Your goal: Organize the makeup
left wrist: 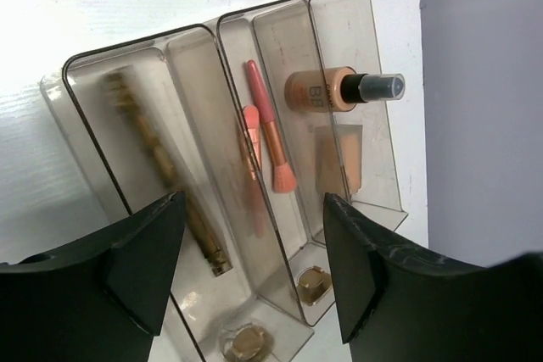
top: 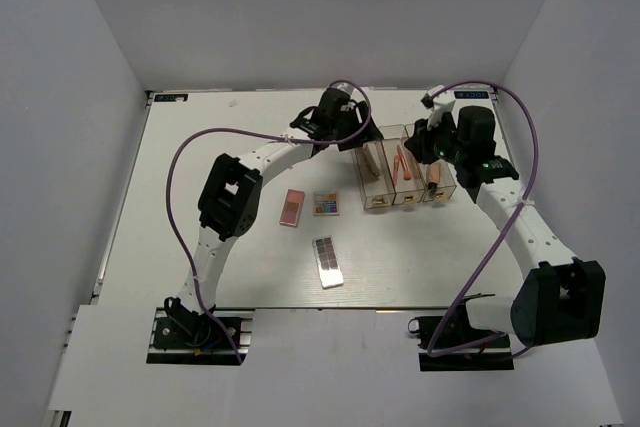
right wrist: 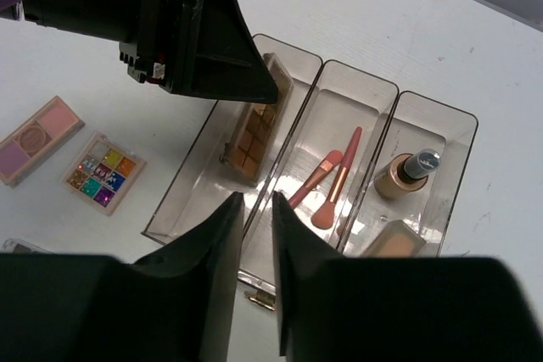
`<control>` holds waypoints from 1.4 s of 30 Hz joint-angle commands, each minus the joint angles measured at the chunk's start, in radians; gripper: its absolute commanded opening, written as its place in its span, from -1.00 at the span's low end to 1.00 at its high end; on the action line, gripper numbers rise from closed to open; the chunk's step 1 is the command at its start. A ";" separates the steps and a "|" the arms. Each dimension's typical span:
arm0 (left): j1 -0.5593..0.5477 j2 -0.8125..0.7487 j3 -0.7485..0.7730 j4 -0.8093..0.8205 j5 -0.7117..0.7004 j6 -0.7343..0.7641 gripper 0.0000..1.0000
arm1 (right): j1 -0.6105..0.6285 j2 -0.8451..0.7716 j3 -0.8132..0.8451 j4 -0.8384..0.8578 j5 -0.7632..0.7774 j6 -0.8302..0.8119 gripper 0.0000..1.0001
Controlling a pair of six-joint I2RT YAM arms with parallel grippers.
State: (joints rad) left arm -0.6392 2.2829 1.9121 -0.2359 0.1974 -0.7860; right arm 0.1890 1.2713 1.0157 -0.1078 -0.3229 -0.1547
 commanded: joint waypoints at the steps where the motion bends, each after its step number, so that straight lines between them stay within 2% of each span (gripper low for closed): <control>1: -0.016 -0.051 0.042 0.004 -0.007 0.008 0.52 | -0.008 -0.018 -0.016 0.030 -0.039 0.000 -0.42; 6: -0.016 -0.074 0.047 0.001 -0.022 0.013 0.52 | -0.010 -0.020 -0.016 0.016 -0.079 -0.025 -0.24; 7: -0.016 -0.083 0.047 0.001 -0.039 0.019 0.49 | -0.008 -0.020 -0.011 0.013 -0.137 -0.038 -0.11; 9: -0.016 -0.128 0.039 -0.009 -0.058 0.045 0.43 | -0.010 -0.016 -0.006 -0.025 -0.239 -0.113 -0.01; 10: -0.016 -0.147 0.028 -0.017 -0.070 0.054 0.35 | -0.010 -0.004 0.003 -0.048 -0.401 -0.156 0.07; 11: -0.004 -0.169 0.009 -0.017 -0.072 0.074 0.29 | -0.008 0.005 0.010 -0.085 -0.494 -0.208 0.07; 12: 0.010 -0.225 -0.043 -0.026 -0.073 0.083 0.12 | 0.000 0.026 0.024 -0.184 -0.653 -0.344 0.10; 13: 0.010 -0.250 -0.076 -0.034 -0.073 0.096 0.12 | 0.003 0.039 0.029 -0.241 -0.715 -0.421 0.11; 14: 0.019 -0.279 -0.109 -0.043 -0.087 0.123 -0.01 | 0.007 0.049 0.032 -0.294 -0.764 -0.492 0.13; 16: 0.019 -0.383 -0.224 -0.083 -0.119 0.163 -0.18 | 0.016 0.088 0.040 -0.386 -0.811 -0.618 0.22; 18: 0.030 -0.450 -0.300 -0.123 -0.168 0.217 -0.38 | 0.047 0.114 0.060 -0.433 -0.791 -0.693 0.24; 20: 0.030 -0.532 -0.405 -0.157 -0.219 0.252 -0.40 | 0.085 0.149 0.079 -0.467 -0.733 -0.758 0.27; 22: 0.039 -0.597 -0.490 -0.206 -0.260 0.264 -0.19 | 0.119 0.183 0.096 -0.474 -0.668 -0.770 0.28; 23: 0.039 -0.609 -0.511 -0.223 -0.279 0.268 -0.02 | 0.131 0.194 0.118 -0.474 -0.650 -0.767 0.28; 24: 0.039 -0.618 -0.528 -0.255 -0.295 0.269 0.28 | 0.157 0.215 0.127 -0.468 -0.633 -0.751 0.29; 27: 0.039 -0.611 -0.541 -0.364 -0.332 0.265 0.52 | 0.196 0.244 0.147 -0.370 -0.527 -0.617 0.31; 29: 0.039 -0.590 -0.542 -0.419 -0.345 0.257 0.54 | 0.213 0.263 0.158 -0.275 -0.467 -0.498 0.35; 34: 0.039 -0.599 -0.591 -0.441 -0.360 0.240 0.55 | 0.277 0.332 0.219 -0.237 -0.318 -0.427 0.40; 41: 0.058 -0.709 -0.669 -0.503 -0.469 0.197 0.64 | 0.360 0.469 0.277 -0.285 -0.240 -0.612 0.78; 42: 0.068 -0.727 -0.685 -0.508 -0.475 0.191 0.64 | 0.363 0.487 0.290 -0.291 -0.235 -0.650 0.78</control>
State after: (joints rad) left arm -0.5915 1.6699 1.2610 -0.7029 -0.2081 -0.5686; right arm 0.5400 1.7119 1.2488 -0.3908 -0.6052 -0.7048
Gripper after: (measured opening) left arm 0.819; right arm 0.882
